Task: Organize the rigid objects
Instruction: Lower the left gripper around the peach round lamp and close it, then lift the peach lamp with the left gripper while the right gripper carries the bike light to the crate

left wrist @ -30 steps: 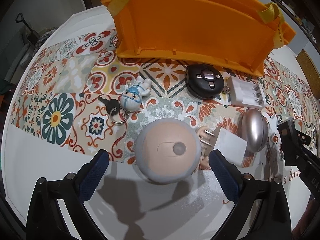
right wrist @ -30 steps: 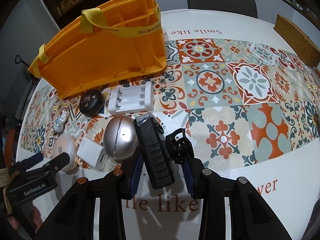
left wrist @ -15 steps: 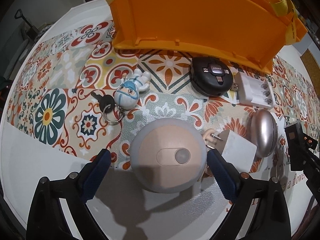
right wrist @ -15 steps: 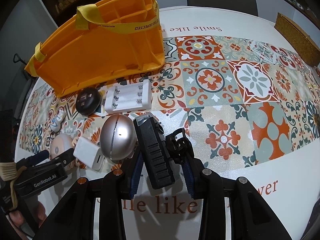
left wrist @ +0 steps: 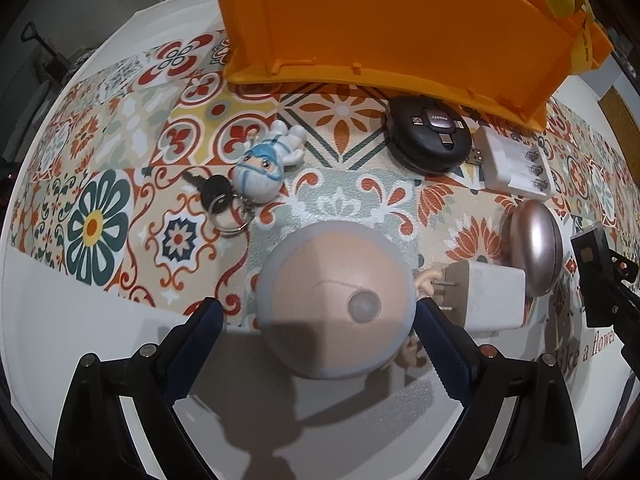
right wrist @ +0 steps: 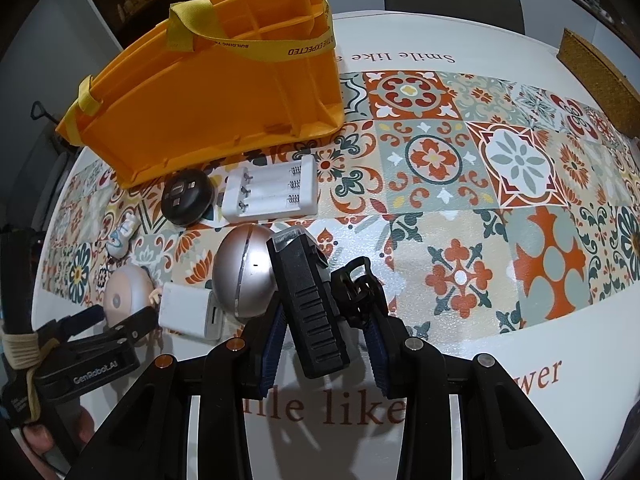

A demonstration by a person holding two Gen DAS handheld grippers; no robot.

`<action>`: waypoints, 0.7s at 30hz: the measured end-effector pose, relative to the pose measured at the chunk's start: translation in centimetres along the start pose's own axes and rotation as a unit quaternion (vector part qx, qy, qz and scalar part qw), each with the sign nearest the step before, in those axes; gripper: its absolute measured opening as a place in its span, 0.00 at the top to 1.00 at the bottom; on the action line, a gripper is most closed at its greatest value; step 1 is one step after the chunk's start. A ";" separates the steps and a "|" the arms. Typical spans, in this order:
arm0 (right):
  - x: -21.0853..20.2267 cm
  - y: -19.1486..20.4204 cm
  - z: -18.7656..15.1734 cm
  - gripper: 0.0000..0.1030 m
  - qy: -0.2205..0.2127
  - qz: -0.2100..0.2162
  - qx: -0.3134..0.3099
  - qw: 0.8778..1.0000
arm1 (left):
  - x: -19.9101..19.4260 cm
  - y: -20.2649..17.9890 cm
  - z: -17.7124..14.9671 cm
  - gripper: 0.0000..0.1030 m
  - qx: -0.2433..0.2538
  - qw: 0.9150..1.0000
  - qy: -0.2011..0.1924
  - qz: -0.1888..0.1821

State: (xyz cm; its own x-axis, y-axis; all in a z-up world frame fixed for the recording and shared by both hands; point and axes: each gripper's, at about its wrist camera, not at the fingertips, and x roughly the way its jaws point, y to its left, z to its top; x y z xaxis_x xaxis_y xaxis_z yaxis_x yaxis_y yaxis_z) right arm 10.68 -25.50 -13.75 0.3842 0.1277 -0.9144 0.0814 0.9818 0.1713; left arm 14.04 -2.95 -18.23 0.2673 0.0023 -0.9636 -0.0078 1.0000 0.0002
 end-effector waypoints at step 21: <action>-1.0 0.4 -0.2 0.63 -0.005 -0.007 -0.006 1.000 | -1.8 0.1 -0.8 0.27 0.010 0.999 -0.031 -0.018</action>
State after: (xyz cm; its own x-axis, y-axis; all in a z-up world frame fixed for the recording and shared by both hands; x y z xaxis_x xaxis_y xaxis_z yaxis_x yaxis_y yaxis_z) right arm 10.17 -25.20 -12.83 0.3927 0.1116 -0.9129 0.0760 0.9853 0.1531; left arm 12.76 -2.86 -16.75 0.3261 -0.0346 -0.9447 0.0222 0.9993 -0.0290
